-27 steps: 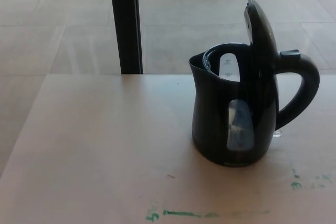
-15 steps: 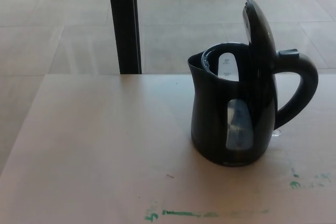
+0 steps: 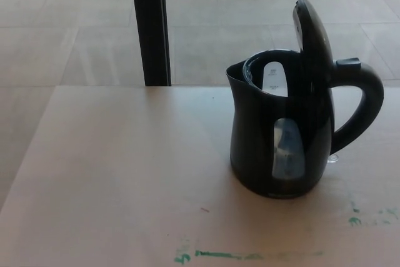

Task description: The robot uses its right hand to push down on the lid of a kettle kept in the middle of the desk to close it

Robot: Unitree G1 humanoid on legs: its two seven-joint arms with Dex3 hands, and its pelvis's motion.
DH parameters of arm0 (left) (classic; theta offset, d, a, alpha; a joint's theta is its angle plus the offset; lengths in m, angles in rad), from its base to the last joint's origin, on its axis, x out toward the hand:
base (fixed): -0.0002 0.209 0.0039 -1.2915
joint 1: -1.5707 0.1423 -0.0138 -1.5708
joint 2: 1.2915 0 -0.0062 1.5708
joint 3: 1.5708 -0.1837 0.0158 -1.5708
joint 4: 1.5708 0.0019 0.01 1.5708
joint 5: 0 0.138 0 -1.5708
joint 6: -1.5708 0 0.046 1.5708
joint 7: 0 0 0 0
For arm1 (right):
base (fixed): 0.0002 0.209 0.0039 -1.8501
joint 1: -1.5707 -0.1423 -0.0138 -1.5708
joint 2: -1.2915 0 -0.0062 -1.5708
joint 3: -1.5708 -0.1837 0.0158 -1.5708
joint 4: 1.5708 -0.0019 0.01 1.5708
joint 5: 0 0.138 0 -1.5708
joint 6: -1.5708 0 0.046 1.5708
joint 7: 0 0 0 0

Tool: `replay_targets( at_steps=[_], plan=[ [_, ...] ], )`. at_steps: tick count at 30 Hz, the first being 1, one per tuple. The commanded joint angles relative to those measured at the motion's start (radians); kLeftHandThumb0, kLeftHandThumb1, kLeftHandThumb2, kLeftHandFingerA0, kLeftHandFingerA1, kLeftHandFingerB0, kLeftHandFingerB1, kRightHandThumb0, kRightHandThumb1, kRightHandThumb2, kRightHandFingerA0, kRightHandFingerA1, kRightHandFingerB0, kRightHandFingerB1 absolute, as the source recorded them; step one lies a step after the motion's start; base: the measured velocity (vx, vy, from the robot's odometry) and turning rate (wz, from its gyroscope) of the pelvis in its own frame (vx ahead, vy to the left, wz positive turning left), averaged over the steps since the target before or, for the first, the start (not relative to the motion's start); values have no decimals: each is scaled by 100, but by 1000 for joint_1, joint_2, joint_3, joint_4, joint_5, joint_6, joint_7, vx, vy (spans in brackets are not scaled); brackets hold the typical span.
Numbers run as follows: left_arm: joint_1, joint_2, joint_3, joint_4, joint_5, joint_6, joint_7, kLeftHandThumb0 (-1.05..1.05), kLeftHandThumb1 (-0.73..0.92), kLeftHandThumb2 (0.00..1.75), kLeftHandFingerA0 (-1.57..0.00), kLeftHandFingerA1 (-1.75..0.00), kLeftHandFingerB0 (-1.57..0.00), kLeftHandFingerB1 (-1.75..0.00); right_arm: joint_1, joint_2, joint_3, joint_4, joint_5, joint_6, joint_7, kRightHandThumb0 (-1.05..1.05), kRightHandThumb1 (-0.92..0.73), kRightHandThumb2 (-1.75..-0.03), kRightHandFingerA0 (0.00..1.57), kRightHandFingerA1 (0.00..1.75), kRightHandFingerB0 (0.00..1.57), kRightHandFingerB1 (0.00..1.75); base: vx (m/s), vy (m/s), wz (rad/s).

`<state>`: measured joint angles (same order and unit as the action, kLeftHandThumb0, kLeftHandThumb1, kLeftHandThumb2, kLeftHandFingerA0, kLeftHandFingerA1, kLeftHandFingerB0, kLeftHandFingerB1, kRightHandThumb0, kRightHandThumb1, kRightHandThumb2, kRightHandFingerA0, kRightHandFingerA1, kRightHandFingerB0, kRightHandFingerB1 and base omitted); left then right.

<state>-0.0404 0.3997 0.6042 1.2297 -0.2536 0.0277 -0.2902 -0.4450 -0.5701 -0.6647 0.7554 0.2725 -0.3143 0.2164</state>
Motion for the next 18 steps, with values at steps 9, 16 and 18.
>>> replay_targets(
  at_steps=[9, 16, 18],
  plan=[
    [15, 34, 0, 14, -31, 6, -21, -86, 92, 72, -45, -48, -37, -42, -67, -55, 216, -599, -23, 323, -13, -90, -92, -81, 36, 48, 26, 35, 0, 0, 0],
    [15, 36, -5, 14, -26, 7, -14, -86, 92, 74, -45, -49, -35, -42, -189, -29, 370, -634, -83, 387, 7, -90, -92, -77, 47, 43, 38, 37, 0, 0, 0],
    [14, 37, 1, 12, -34, 10, -21, -92, 79, 86, -43, -53, -34, -46, -262, -19, 466, -597, -155, 398, 23, -89, -92, -77, 43, 42, 35, 37, 0, 0, 0]
  ],
)
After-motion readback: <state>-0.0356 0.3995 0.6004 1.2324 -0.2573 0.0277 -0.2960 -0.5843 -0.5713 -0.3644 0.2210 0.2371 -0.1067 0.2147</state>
